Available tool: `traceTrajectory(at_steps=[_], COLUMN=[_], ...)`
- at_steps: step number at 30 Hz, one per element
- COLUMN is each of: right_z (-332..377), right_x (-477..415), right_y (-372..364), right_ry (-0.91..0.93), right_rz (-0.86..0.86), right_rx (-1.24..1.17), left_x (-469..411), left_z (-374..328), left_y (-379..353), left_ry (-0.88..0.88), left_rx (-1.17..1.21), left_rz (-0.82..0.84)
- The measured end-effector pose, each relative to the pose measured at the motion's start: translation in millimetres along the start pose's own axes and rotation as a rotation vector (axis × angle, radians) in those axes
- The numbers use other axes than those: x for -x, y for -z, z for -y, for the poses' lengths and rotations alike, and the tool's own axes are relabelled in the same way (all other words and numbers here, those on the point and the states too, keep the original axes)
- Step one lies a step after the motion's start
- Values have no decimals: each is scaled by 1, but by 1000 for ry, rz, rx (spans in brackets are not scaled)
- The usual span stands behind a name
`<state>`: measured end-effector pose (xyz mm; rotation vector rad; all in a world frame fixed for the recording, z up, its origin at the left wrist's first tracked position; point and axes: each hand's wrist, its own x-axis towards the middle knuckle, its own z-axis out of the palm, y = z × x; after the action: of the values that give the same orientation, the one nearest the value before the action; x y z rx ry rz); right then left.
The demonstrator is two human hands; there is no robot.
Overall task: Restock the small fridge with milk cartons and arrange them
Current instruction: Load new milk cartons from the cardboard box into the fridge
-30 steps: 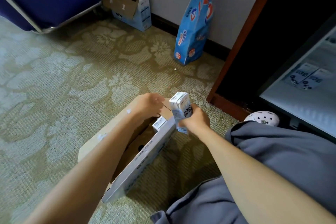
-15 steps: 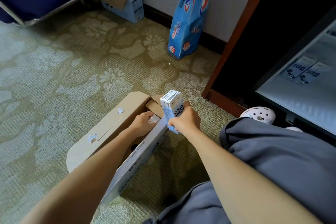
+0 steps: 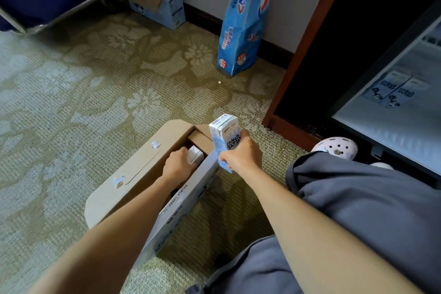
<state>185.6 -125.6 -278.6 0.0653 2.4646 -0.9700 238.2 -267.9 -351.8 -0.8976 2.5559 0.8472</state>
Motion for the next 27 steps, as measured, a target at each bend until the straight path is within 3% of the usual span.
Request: traceTrajectory(at_steps=[6,16,21,27], right_z=[8,34,26,-34], right_x=[14,39,42,37], right_y=[10,85,161,248], right_ry=[23,192,237,173], right_rz=[-55,-334,-530,-660], right_rx=[-25,-102,-164,-154], left_x=[19,62,87,103], left_z=[-14,-118,-200,-296], left_y=[31,121,123,75], left_ry=[-58,-407,-622,-803], left_rx=[177,261,295,290], left_rz=[-181,-376,-363,-221])
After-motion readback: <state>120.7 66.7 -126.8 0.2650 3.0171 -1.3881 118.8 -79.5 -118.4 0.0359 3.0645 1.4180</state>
